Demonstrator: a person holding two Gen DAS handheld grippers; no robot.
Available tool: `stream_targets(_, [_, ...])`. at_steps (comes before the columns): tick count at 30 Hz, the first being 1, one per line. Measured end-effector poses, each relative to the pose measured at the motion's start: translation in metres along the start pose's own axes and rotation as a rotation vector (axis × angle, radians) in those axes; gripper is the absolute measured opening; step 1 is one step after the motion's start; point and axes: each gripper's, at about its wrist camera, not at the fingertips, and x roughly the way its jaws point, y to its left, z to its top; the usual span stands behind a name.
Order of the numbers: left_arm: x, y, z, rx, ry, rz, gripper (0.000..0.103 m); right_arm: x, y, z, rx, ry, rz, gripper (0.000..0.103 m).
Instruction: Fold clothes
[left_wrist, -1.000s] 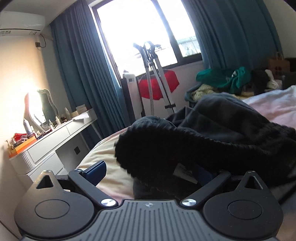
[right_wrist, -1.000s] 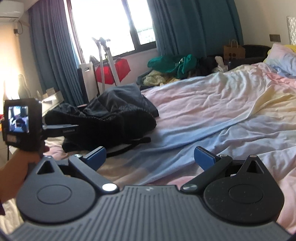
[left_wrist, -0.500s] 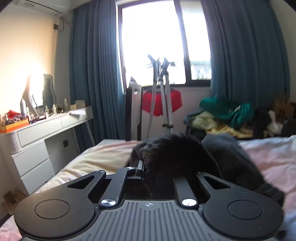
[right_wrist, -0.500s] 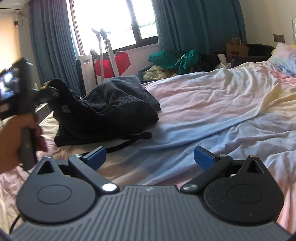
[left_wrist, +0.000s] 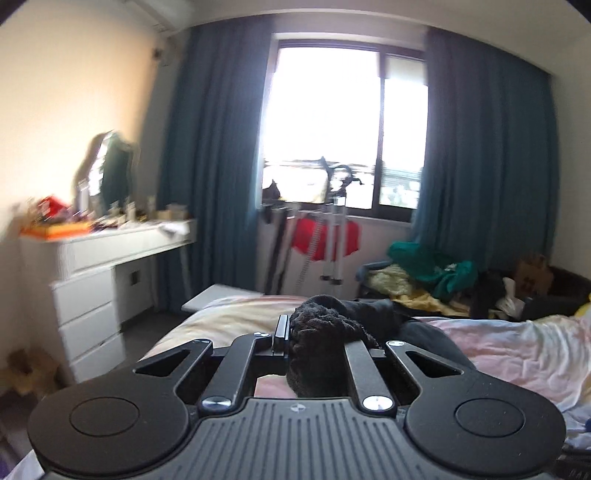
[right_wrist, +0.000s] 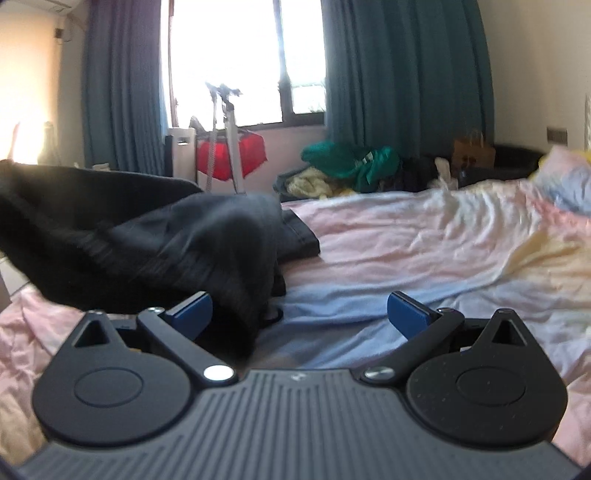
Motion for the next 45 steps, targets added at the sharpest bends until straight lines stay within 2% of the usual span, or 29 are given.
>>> stream_targets(2, [-0.005, 0.030, -0.013, -0.041, 0.055, 0.039, 0.009, -0.009, 0.005, -0.001, -0.028, -0.011, 0.002, 0.103])
stream_targets(4, [0.003, 0.057, -0.030, -0.074, 0.147, 0.081, 0.009, -0.017, 0.010, -0.002, -0.036, -0.012, 0.015, 0.103])
stream_targets(9, [0.032, 0.097, -0.070, -0.046, 0.300, 0.149, 0.010, -0.029, 0.020, -0.002, -0.046, 0.010, 0.042, 0.103])
stream_targets(14, [0.032, 0.100, -0.066, -0.079, 0.302, 0.145, 0.012, -0.026, 0.019, -0.004, 0.001, 0.067, 0.085, 0.103])
stream_targets(20, [0.031, 0.080, -0.063, -0.063, 0.316, 0.227, 0.031, 0.005, 0.017, -0.018, 0.045, 0.196, 0.073, 0.103])
stream_targets(24, [0.021, 0.069, -0.069, -0.037, 0.350, 0.252, 0.042, 0.024, 0.029, -0.029, 0.002, 0.265, 0.127, 0.102])
stream_targets(27, [0.019, 0.070, -0.069, -0.043, 0.368, 0.242, 0.046, 0.024, 0.048, -0.035, -0.068, 0.288, 0.202, 0.092])
stream_targets(28, [0.022, 0.070, -0.069, -0.051, 0.381, 0.235, 0.055, 0.024, 0.056, -0.037, -0.098, 0.288, 0.221, 0.090])
stream_targets(30, [0.034, 0.076, -0.071, -0.099, 0.457, 0.242, 0.062, 0.027, 0.066, -0.043, -0.133, 0.269, 0.208, 0.082])
stream_targets(31, [0.039, 0.080, -0.072, -0.135, 0.472, 0.244, 0.062, 0.031, 0.067, -0.045, -0.132, 0.256, 0.184, 0.070])
stream_targets(35, [0.045, 0.096, -0.076, -0.269, 0.477, 0.238, 0.062, 0.046, 0.066, -0.051, -0.077, 0.205, 0.092, 0.069])
stream_targets(39, [0.045, 0.102, -0.077, -0.331, 0.463, 0.224, 0.062, 0.062, 0.065, -0.053, -0.005, 0.201, 0.089, 0.068])
stream_targets(40, [0.045, 0.103, -0.078, -0.340, 0.454, 0.217, 0.061, 0.065, 0.068, -0.054, -0.005, 0.199, 0.097, 0.064])
stream_targets(43, [0.044, 0.106, -0.079, -0.378, 0.425, 0.197, 0.061, 0.065, 0.076, -0.052, -0.026, 0.180, 0.113, 0.029])
stream_targets(44, [0.043, 0.108, -0.079, -0.398, 0.418, 0.188, 0.061, 0.062, 0.079, -0.049, -0.042, 0.167, 0.105, 0.021])
stream_targets(45, [0.043, 0.110, -0.079, -0.419, 0.412, 0.177, 0.060, 0.055, 0.081, -0.045, -0.056, 0.141, 0.098, 0.021])
